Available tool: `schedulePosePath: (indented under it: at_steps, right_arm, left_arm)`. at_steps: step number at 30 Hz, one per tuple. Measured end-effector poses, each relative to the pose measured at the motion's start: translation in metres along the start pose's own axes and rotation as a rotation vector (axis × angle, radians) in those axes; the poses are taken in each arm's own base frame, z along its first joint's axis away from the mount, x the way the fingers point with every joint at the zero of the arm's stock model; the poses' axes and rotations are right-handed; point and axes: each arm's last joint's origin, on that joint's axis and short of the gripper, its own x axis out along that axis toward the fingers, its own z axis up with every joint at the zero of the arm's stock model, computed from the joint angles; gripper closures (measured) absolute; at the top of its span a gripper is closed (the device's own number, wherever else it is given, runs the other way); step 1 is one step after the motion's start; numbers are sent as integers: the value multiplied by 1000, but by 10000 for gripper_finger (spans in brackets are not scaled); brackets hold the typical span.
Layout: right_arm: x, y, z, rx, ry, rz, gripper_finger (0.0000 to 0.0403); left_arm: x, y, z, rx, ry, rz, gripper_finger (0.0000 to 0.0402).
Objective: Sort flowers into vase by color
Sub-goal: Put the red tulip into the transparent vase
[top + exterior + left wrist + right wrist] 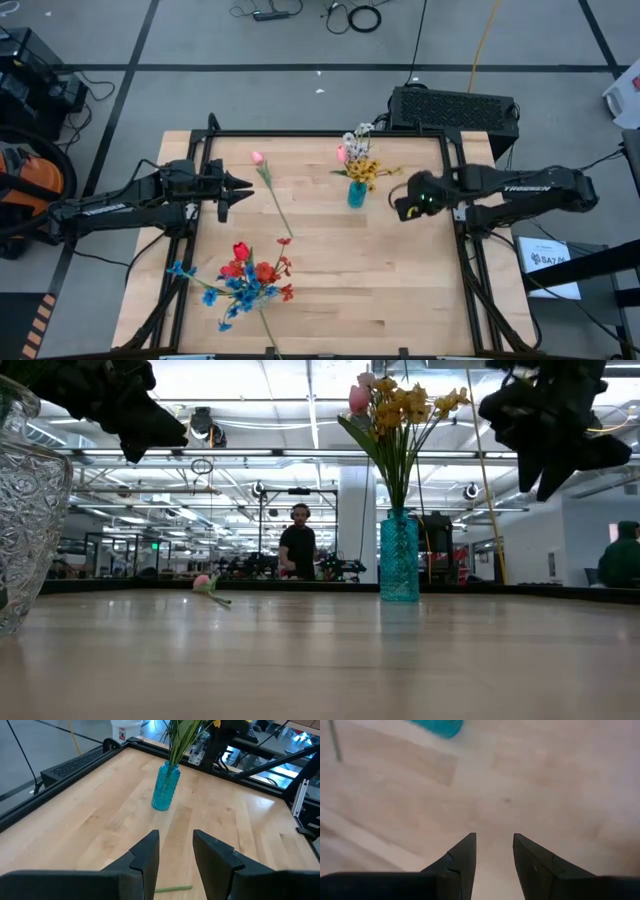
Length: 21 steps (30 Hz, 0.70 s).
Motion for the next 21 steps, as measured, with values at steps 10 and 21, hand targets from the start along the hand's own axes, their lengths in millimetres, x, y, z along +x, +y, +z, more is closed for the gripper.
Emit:
schedulePosePath:
  at_steps: [10,21]
  right_arm:
    - [38,60,-51,2,37,167,282]
    - [95,112,-71,-6,21,373,326]
  left_arm:
    - [0,0,0,-53,5,1,277]
    - [0,0,-1,-53,8,2,277]
